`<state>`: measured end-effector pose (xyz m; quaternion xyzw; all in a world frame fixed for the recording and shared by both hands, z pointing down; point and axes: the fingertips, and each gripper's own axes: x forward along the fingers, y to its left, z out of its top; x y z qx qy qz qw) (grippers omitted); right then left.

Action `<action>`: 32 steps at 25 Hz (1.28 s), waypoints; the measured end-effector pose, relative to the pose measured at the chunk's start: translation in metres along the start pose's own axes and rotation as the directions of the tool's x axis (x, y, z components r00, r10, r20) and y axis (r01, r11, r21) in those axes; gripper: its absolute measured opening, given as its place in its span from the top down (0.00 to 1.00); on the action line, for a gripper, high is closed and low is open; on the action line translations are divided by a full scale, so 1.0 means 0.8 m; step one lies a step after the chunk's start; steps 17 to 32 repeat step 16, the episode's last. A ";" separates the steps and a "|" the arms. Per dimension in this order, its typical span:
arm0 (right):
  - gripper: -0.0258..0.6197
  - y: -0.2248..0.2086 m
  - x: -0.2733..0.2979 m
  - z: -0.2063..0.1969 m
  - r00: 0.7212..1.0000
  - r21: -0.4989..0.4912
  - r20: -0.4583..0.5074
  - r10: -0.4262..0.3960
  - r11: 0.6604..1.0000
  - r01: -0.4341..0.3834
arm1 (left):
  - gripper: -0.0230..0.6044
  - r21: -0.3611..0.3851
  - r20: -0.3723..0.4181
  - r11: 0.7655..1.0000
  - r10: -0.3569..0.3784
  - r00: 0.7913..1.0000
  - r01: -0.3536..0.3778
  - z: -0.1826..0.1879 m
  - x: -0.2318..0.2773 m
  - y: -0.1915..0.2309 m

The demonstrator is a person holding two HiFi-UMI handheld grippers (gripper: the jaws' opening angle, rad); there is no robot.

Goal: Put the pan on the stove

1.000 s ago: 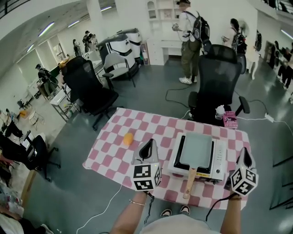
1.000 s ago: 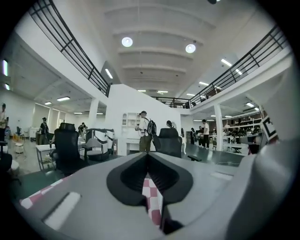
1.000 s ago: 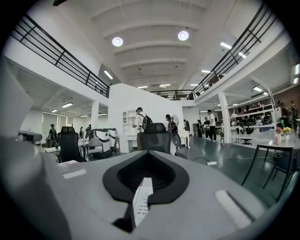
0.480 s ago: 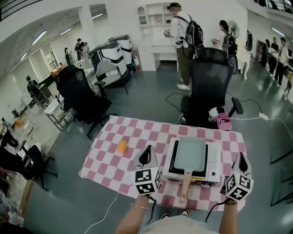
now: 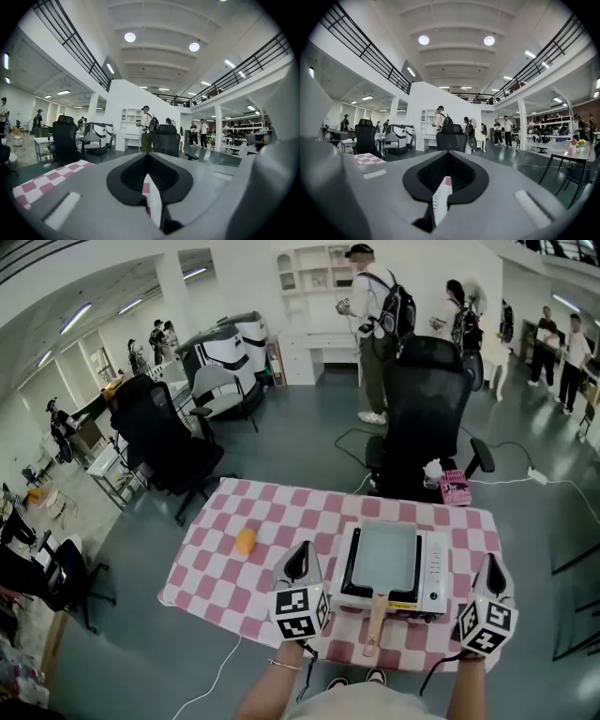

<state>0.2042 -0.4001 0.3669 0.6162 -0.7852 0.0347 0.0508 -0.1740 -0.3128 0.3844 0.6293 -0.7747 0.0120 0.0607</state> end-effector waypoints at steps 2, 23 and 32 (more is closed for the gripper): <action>0.95 -0.001 -0.002 0.002 1.000 0.001 0.002 0.003 1.000 -0.003 | 0.97 0.001 0.000 1.000 0.000 1.000 0.000 0.000 -0.001 -0.002; 0.95 -0.012 -0.015 0.008 1.000 0.021 0.017 0.018 1.000 -0.018 | 0.97 -0.017 -0.030 1.000 -0.016 0.999 0.015 -0.014 -0.007 -0.013; 0.95 -0.012 -0.015 0.008 1.000 0.021 0.017 0.018 1.000 -0.018 | 0.97 -0.017 -0.030 1.000 -0.016 0.999 0.015 -0.014 -0.007 -0.013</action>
